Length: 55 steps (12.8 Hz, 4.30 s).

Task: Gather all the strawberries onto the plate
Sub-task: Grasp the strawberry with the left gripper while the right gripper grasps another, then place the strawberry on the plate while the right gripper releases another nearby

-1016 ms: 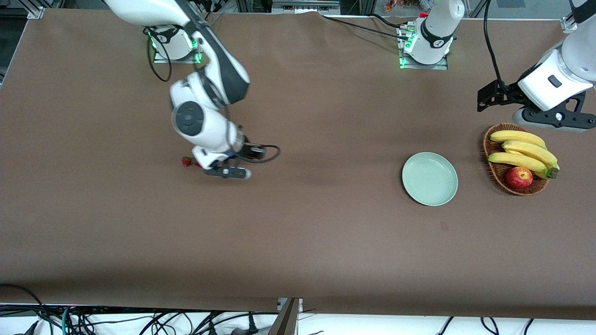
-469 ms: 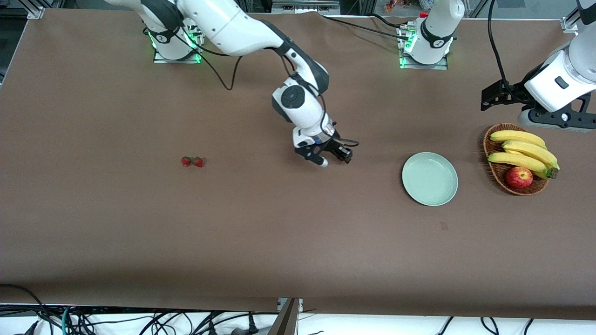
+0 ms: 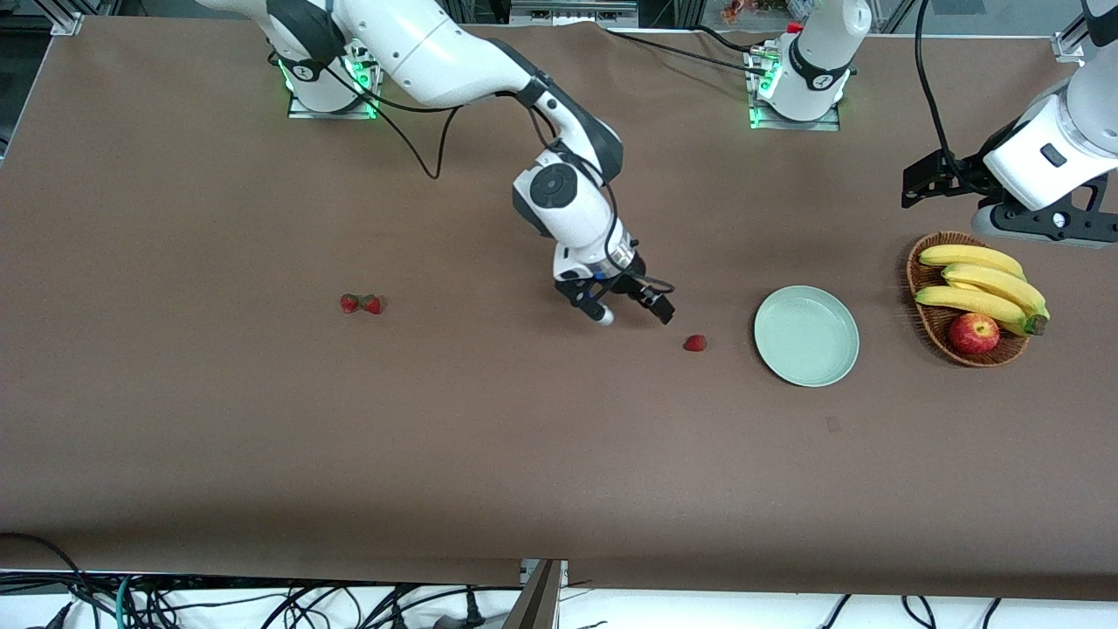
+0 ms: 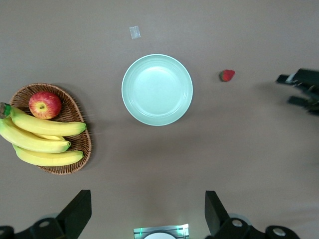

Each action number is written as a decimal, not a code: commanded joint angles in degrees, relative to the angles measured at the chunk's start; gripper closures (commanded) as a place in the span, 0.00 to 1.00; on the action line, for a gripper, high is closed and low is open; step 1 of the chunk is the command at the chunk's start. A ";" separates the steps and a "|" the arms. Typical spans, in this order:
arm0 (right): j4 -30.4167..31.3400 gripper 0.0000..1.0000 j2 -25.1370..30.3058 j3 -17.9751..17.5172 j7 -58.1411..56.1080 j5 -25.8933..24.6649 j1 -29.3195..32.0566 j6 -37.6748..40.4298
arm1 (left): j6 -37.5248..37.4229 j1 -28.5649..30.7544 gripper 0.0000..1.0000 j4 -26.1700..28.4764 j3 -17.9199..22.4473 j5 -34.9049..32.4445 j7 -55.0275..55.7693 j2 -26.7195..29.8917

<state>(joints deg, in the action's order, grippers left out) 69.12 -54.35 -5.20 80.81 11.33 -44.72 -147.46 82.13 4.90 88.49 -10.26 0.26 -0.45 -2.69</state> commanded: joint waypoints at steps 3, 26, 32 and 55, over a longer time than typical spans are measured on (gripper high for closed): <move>3.02 0.01 7.57 2.72 -25.90 -1.40 7.01 22.89 | -2.41 -1.38 0.00 -1.65 -0.90 0.62 -0.61 -3.98; 49.70 0.39 26.13 23.83 -80.37 -0.52 7.81 10.00 | 51.11 -10.53 0.00 2.83 -3.63 -12.74 -27.32 -41.77; 50.32 0.70 26.40 23.83 -80.28 -0.34 7.72 10.09 | 51.02 -9.30 1.00 2.83 -3.72 -12.56 -35.23 -42.22; 3.21 0.06 2.22 6.95 -13.92 18.21 -6.26 2.40 | 39.44 3.98 0.00 16.46 -3.54 -14.76 -35.50 -26.77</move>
<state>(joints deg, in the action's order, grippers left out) 74.20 -53.01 0.94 66.75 29.36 -52.82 -151.04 123.65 7.78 104.59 -12.80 -13.01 -35.34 -32.63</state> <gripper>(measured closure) 0.167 0.401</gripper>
